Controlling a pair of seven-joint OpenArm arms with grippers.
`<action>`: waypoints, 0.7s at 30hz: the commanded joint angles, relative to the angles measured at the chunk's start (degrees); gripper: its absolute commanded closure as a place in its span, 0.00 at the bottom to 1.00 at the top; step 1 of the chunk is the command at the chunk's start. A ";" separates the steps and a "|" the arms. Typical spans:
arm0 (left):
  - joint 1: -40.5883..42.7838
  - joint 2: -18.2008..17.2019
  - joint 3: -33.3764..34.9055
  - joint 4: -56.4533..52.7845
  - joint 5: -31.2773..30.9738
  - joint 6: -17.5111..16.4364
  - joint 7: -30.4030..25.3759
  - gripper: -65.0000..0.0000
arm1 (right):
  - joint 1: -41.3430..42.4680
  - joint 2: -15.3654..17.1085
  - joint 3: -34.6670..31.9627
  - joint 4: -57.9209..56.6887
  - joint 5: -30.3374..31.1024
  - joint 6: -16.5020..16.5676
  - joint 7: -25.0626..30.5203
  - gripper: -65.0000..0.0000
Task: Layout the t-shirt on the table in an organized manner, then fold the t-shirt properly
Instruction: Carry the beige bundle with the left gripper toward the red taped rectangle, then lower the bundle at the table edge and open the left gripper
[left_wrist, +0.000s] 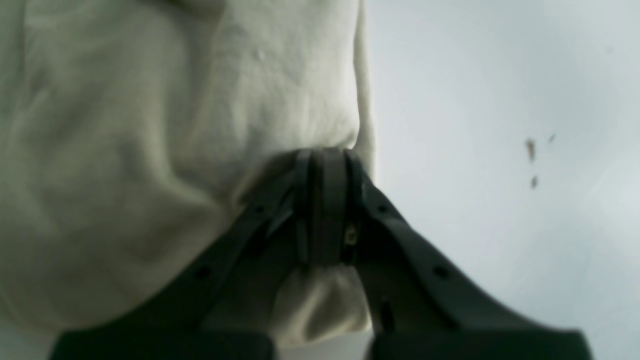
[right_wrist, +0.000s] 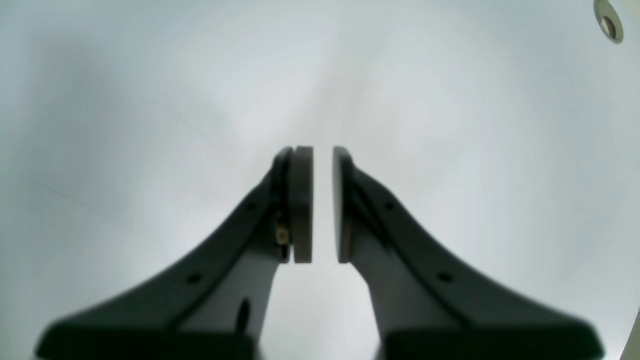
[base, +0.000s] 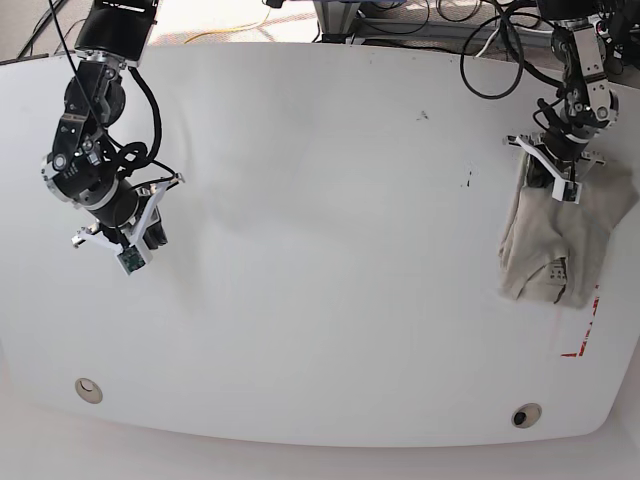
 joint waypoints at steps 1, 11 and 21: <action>1.41 -0.63 -1.51 2.22 0.47 -2.11 0.60 0.98 | 0.94 0.83 0.31 1.90 0.43 -0.07 1.26 0.90; -0.35 2.18 -1.69 12.42 0.47 -5.28 2.54 0.98 | 1.03 0.83 0.31 2.17 0.43 -0.07 1.26 0.90; -16.52 3.24 0.60 7.32 0.91 -4.92 9.48 0.98 | 1.03 0.74 0.31 2.17 0.43 -0.07 1.26 0.90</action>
